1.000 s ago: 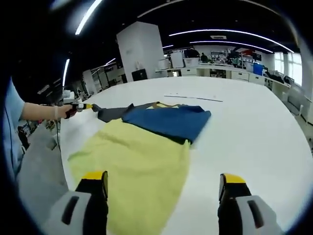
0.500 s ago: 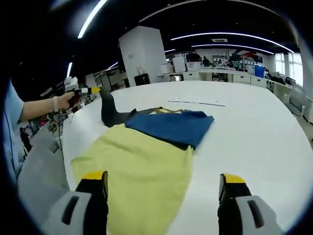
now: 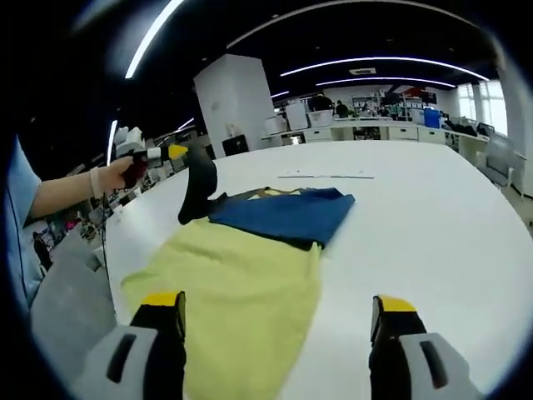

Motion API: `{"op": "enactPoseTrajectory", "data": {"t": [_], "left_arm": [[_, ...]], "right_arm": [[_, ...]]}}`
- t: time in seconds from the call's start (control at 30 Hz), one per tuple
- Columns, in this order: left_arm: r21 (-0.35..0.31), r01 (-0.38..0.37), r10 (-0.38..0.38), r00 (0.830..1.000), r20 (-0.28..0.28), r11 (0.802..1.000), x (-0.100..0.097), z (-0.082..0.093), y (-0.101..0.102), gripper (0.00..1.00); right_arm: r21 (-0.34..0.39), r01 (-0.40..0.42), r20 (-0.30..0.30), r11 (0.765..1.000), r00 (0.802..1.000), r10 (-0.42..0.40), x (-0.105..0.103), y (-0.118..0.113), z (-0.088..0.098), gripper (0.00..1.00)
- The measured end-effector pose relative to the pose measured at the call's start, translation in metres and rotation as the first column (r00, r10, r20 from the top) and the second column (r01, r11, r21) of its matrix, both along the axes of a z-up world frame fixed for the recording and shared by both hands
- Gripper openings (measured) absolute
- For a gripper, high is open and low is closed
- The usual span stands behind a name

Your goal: Fold the garment on the visible template until the final outline fits inside the template.

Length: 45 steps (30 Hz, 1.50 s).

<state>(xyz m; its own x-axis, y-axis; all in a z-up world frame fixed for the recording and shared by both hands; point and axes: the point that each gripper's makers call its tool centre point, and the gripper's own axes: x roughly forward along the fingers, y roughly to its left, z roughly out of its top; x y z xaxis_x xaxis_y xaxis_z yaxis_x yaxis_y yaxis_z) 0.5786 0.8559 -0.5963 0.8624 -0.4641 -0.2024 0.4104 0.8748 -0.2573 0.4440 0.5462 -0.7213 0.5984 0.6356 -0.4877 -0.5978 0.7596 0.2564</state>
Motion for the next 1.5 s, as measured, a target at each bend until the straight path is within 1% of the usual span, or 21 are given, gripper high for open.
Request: {"op": "enactPoseTrajectory", "data": {"t": [0.07, 0.2, 0.23, 0.37, 0.43, 0.53, 0.57, 0.63, 0.8, 0.83, 0.9, 0.93, 1.03, 1.07, 1.1, 1.13, 1.2, 1.23, 1.27, 1.37, 1.5], "left_arm": [[-0.001, 0.020, -0.020, 1.000, 0.005, 1.000, 0.002, -0.001, -0.017, 0.00], [-0.039, 0.048, -0.048, 0.999, 0.007, 0.998, 0.006, -0.001, -0.042, 0.00], [-0.040, 0.050, -0.050, 0.999, 0.008, 0.998, 0.007, -0.002, -0.047, 0.00], [-0.099, 0.069, -0.068, 0.998, 0.005, 0.993, 0.010, -0.005, -0.072, 0.00], [-0.115, 0.080, -0.079, 0.997, 0.013, 0.990, 0.012, -0.006, -0.085, 0.00], [-0.166, 0.131, -0.128, 0.991, 0.025, 0.977, 0.011, -0.007, -0.113, 0.00], [-0.170, 0.147, -0.142, 0.989, 0.039, 0.974, 0.011, -0.008, -0.122, 0.00], [-0.191, 0.175, -0.170, 0.984, 0.045, 0.966, 0.010, -0.011, -0.139, 0.00], [-0.229, 0.234, -0.226, 0.972, 0.061, 0.945, 0.010, -0.017, -0.170, 0.00], [-0.224, 0.240, -0.232, 0.971, 0.061, 0.945, 0.010, -0.020, -0.174, 0.00], [-0.242, 0.255, -0.253, 0.967, 0.043, 0.936, 0.010, -0.028, -0.185, 0.00], [-0.239, 0.253, -0.252, 0.967, 0.036, 0.938, 0.011, -0.033, -0.189, 0.00], [-0.256, 0.269, -0.276, 0.961, 0.009, 0.928, 0.010, -0.045, -0.200, 0.00], [-0.258, 0.281, -0.289, 0.957, 0.006, 0.924, 0.009, -0.048, -0.204, 0.00], [-0.247, 0.290, -0.299, 0.954, 0.001, 0.925, 0.008, -0.054, -0.208, 0.00], [-0.243, 0.296, -0.309, 0.951, -0.016, 0.924, 0.006, -0.059, -0.211, 0.00], [-0.230, 0.325, -0.342, 0.939, -0.036, 0.917, 0.000, -0.069, -0.219, 0.00], [-0.214, 0.348, -0.366, 0.929, -0.051, 0.913, -0.005, -0.076, -0.225, 0.00], [-0.206, 0.351, -0.370, 0.927, -0.064, 0.913, -0.007, -0.081, -0.227, 0.00], [-0.194, 0.373, -0.397, 0.912, -0.103, 0.907, -0.014, -0.098, -0.237, 0.00], [-0.198, 0.381, -0.410, 0.902, -0.137, 0.903, -0.020, -0.113, -0.246, 0.00]], "right_arm": [[0.007, 0.004, -0.003, 1.000, 1.000, -0.004, -0.001, 0.000, -0.004, 0.92], [0.009, 0.000, -0.015, 1.000, 1.000, 0.000, -0.003, 0.001, -0.010, 0.91], [0.010, 0.000, -0.017, 1.000, 1.000, 0.000, -0.003, 0.000, -0.011, 0.91], [0.030, 0.014, -0.029, 0.999, 0.999, -0.013, -0.003, -0.002, -0.014, 0.91], [0.033, 0.013, -0.027, 0.999, 1.000, -0.012, -0.003, -0.002, -0.014, 0.91], [0.029, 0.010, -0.034, 1.000, 0.999, -0.009, -0.002, -0.002, -0.017, 0.91], [0.032, 0.011, -0.034, 0.999, 0.999, -0.010, 0.000, -0.003, -0.017, 0.91], [0.032, 0.013, -0.036, 0.999, 0.999, -0.012, 0.001, -0.004, -0.017, 0.90], [0.044, 0.025, -0.032, 0.999, 0.999, -0.023, 0.004, -0.006, -0.016, 0.90], [0.043, 0.027, -0.033, 0.999, 0.999, -0.026, 0.004, -0.006, -0.017, 0.90], [0.046, 0.028, -0.033, 0.999, 0.999, -0.027, 0.004, -0.007, -0.017, 0.90], [0.047, 0.029, -0.035, 0.998, 0.999, -0.028, 0.003, -0.007, -0.017, 0.90], [0.044, 0.031, -0.038, 0.999, 0.999, -0.029, 0.003, -0.008, -0.018, 0.90], [0.043, 0.032, -0.040, 0.999, 0.999, -0.030, 0.002, -0.009, -0.019, 0.90], [0.045, 0.034, -0.041, 0.998, 0.999, -0.032, 0.002, -0.009, -0.020, 0.90], [0.048, 0.036, -0.044, 0.998, 0.998, -0.034, 0.002, -0.010, -0.021, 0.90], [0.048, 0.039, -0.049, 0.998, 0.998, -0.036, 0.001, -0.010, -0.022, 0.90], [0.047, 0.039, -0.050, 0.998, 0.998, -0.036, 0.000, -0.010, -0.023, 0.90], [0.048, 0.038, -0.051, 0.998, 0.998, -0.036, 0.000, -0.009, -0.023, 0.90], [0.047, 0.036, -0.052, 0.998, 0.998, -0.033, -0.002, -0.008, -0.023, 0.90], [0.047, 0.034, -0.053, 0.998, 0.998, -0.032, -0.003, -0.007, -0.023, 0.90]]}}
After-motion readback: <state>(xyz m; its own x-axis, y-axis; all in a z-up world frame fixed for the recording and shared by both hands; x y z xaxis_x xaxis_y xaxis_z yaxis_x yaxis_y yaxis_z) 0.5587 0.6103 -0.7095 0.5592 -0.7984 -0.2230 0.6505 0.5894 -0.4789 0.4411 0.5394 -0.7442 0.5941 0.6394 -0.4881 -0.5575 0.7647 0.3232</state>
